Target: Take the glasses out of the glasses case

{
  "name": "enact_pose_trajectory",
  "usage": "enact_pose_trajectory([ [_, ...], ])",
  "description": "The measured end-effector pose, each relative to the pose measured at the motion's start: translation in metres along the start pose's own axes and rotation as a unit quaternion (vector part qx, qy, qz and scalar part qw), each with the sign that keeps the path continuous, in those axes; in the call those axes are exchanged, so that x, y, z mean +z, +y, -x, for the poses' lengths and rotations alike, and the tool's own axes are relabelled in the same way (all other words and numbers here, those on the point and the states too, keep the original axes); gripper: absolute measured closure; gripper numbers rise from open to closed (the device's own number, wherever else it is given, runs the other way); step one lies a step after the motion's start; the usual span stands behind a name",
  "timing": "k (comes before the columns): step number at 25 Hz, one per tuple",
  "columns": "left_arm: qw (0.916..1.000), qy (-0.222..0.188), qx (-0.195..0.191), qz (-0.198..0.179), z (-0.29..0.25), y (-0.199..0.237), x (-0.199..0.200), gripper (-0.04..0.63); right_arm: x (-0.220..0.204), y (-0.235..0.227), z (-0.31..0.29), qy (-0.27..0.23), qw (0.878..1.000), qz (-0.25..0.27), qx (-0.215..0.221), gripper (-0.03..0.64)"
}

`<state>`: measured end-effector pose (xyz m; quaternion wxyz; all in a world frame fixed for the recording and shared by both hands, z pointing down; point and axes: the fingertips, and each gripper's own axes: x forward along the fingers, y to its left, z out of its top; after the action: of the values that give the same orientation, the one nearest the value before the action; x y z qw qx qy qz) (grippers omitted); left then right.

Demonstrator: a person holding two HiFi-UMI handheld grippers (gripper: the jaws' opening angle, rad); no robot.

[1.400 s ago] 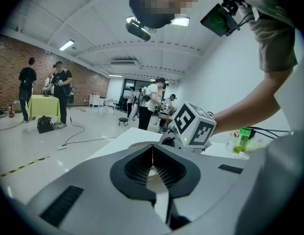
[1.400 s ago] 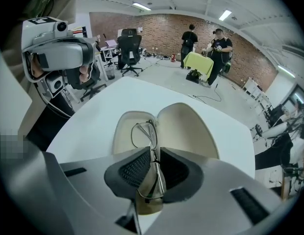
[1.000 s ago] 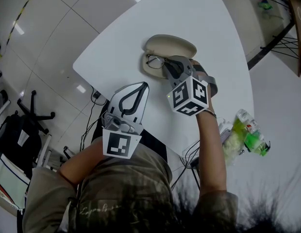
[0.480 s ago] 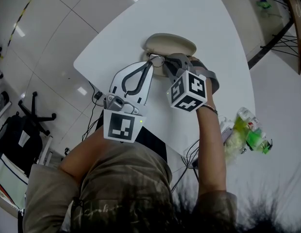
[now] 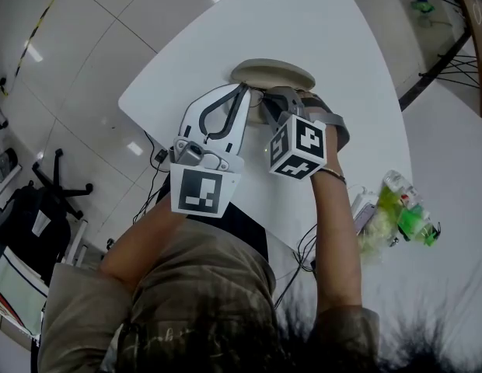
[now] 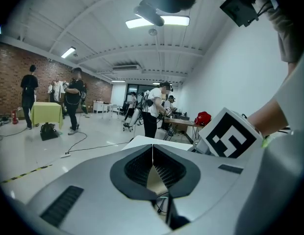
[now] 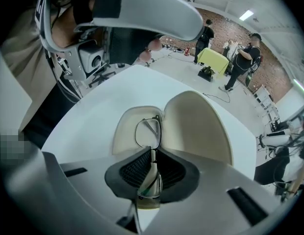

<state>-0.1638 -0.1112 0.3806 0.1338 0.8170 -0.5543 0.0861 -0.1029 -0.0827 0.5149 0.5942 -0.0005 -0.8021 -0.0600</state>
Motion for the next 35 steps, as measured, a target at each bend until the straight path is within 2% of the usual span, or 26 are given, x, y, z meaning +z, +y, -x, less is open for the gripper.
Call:
enact_pose_trajectory([
  [5, 0.9993, 0.022, 0.019, 0.024, 0.002, 0.007, -0.017, 0.586, 0.001, 0.003, 0.0, -0.008, 1.0, 0.0, -0.012, 0.569],
  [10, 0.9996, 0.024, 0.015, 0.009, 0.0, 0.006, -0.017, 0.586, 0.003, 0.001, -0.001, -0.012, 1.0, 0.009, -0.022, 0.586],
  [15, 0.9996, 0.023, 0.016, 0.006, -0.002, 0.006, -0.013, 0.586, 0.003, 0.0, 0.0, -0.021, 0.999, -0.011, -0.035, 0.586],
  [35, 0.9998, 0.021, 0.002, 0.0, 0.0, 0.007, -0.014, 0.586, 0.0, -0.011, 0.018, -0.008, 0.998, 0.011, -0.064, 0.595],
])
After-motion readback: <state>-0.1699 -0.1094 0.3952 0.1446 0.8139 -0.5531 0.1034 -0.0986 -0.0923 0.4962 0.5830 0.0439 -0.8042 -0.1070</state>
